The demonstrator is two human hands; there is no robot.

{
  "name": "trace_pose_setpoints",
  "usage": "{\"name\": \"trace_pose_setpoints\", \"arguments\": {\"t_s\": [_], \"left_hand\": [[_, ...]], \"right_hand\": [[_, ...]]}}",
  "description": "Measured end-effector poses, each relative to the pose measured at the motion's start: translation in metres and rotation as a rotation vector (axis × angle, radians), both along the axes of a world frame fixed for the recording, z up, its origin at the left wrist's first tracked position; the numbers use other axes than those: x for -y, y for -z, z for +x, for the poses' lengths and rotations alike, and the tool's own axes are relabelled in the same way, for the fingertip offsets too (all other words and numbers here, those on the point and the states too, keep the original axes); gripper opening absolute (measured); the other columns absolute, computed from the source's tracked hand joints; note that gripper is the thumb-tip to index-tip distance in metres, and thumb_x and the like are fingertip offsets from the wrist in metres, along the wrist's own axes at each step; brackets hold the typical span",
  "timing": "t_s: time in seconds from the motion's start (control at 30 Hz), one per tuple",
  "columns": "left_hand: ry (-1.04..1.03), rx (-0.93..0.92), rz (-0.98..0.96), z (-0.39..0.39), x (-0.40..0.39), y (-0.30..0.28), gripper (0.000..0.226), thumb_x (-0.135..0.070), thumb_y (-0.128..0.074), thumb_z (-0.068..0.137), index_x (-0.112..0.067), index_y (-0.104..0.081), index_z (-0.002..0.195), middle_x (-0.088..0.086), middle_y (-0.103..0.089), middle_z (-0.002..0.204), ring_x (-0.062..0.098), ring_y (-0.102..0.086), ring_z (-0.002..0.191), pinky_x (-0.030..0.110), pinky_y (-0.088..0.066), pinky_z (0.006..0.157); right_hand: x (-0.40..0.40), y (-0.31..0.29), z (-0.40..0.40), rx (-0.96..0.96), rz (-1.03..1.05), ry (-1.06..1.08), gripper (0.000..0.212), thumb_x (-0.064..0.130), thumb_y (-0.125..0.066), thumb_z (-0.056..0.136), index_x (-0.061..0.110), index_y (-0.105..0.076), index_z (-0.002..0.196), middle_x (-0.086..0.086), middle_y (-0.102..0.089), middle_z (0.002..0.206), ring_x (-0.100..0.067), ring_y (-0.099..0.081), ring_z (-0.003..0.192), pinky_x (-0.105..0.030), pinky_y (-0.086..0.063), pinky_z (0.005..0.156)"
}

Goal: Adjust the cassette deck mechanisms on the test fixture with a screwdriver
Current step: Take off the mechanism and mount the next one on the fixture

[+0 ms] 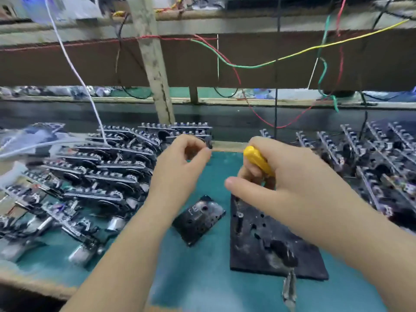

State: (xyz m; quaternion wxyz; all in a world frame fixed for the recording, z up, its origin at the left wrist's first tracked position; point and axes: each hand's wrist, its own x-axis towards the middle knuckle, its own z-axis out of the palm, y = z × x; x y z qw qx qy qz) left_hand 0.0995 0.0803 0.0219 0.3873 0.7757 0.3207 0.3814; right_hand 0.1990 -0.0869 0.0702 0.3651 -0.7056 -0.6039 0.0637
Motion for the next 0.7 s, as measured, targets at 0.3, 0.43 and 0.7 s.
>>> {"name": "trace_pose_setpoints", "arguments": {"t_s": [0.3, 0.43, 0.7], "left_hand": [[-0.119, -0.579, 0.279, 0.044, -0.105, 0.031, 0.057, -0.019, -0.062, 0.092, -0.01, -0.044, 0.146, 0.012, -0.041, 0.152, 0.03, -0.032, 0.144, 0.046, -0.032, 0.115], [-0.192, -0.59, 0.42, 0.043, -0.103, 0.038, 0.052, -0.016, -0.067, 0.085, -0.015, -0.054, 0.135, 0.009, -0.054, 0.134, 0.03, -0.045, 0.128, 0.04, -0.037, 0.105], [0.079, -0.486, 0.668, 0.024, -0.076, 0.03, 0.026, 0.004, -0.061, 0.081, -0.013, -0.064, 0.1, 0.0, -0.058, 0.11, 0.025, -0.044, 0.106, 0.047, -0.047, 0.062]], "right_hand": [[-0.155, 0.048, 0.039, 0.067, -0.264, 0.134, 0.033, 0.028, -0.065, 0.095, 0.014, -0.037, 0.107, 0.006, -0.049, 0.082, -0.019, -0.047, 0.069, -0.032, -0.029, 0.053], [-0.183, 0.064, 0.049, 0.088, -0.297, 0.112, 0.034, 0.021, -0.065, 0.094, 0.013, -0.039, 0.116, 0.001, -0.052, 0.096, -0.028, -0.053, 0.088, -0.036, -0.036, 0.062], [-0.168, 0.057, 0.054, 0.217, -0.266, 0.118, 0.055, 0.029, -0.084, 0.072, 0.016, -0.037, 0.097, 0.004, -0.047, 0.086, -0.021, -0.048, 0.078, -0.037, -0.035, 0.058]]}}
